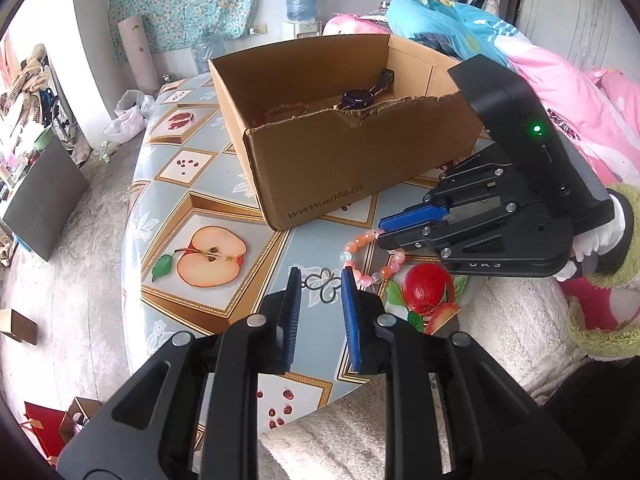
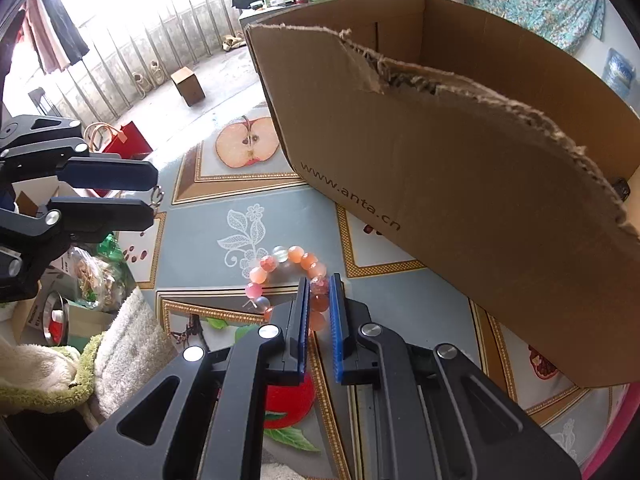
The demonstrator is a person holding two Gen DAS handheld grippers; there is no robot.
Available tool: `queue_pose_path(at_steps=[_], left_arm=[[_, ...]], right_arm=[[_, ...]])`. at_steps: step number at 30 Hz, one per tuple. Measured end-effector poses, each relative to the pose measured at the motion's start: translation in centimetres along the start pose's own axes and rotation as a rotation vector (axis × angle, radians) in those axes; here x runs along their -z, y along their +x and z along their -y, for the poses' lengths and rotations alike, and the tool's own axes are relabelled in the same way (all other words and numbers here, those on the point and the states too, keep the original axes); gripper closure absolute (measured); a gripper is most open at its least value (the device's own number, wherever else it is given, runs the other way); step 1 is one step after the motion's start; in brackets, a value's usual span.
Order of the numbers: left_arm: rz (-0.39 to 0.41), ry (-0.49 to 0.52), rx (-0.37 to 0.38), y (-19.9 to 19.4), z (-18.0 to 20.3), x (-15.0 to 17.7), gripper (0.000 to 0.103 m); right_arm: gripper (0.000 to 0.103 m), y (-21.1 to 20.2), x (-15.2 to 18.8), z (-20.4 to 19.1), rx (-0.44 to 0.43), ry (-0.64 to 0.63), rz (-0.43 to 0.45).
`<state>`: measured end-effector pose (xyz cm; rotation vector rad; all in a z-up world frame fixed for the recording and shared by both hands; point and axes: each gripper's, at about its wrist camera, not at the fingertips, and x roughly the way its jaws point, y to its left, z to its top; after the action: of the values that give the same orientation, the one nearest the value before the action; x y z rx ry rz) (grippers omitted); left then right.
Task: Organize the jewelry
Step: 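Grasp the orange bead bracelet with the right gripper and lift it, then carry the bracelet into the cardboard box and open the right gripper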
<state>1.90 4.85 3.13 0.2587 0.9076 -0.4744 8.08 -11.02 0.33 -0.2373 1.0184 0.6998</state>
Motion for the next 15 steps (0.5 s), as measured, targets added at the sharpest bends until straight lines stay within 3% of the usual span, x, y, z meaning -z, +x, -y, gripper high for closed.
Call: queue_pose_path(at_steps=[7,15], left_arm=[[0.053,0.026,0.015,-1.6,0.6,-2.2,0.084],[0.166,0.101,0.038,-3.8,1.2,-8.3,0.084]], right_arm=[[0.093,-7.4,-0.6,-0.4,0.058,-0.073,0.105],[0.093,-16.1,-3.9,2.7,0.09,-0.068,0.249]])
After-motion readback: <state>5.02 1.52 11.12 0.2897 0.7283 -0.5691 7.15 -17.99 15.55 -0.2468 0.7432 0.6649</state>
